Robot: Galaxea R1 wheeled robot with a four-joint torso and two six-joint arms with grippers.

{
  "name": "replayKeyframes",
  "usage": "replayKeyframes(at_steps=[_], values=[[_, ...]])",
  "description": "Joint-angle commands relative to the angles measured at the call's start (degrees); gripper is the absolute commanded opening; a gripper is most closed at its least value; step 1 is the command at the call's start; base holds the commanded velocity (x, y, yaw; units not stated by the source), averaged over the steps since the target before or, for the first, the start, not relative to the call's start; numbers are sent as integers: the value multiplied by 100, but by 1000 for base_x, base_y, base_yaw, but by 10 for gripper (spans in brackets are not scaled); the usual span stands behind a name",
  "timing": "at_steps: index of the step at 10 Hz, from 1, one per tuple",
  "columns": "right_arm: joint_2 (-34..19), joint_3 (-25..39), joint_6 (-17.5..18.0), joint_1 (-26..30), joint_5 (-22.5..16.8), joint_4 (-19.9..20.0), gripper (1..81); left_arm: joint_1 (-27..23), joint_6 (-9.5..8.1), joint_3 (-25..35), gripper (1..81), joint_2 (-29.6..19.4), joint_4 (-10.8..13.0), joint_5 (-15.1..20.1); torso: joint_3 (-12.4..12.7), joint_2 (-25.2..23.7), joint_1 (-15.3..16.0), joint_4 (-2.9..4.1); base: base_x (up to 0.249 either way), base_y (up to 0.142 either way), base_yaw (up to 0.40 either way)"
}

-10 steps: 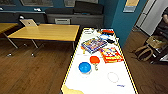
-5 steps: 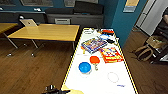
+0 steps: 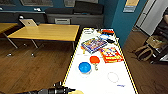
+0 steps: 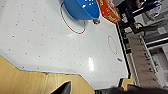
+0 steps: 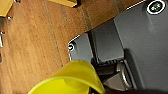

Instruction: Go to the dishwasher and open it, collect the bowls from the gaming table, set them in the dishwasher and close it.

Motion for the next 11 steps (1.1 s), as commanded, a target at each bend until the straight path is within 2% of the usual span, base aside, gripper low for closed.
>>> replayKeyframes(at_steps=[1,3,8,11], values=[[-161,40,31,295,-257,-115,10,-707,-323,-32,811,-261,-360,-36,0,0,0,0,0,0,0],[-108,23,40,357,-353,-115,10,-829,-535,-445,811,-95,-361,-11,0,0,0,0,0,0,0],[-56,-38,48,418,-371,-106,10,-1321,-544,-1131,811,477,-361,367,0,0,0,0,0,0,0],[-20,-47,48,435,-424,-115,10,-1559,-561,-1271,811,731,-370,454,-2,0,2,0,0,0,0]])
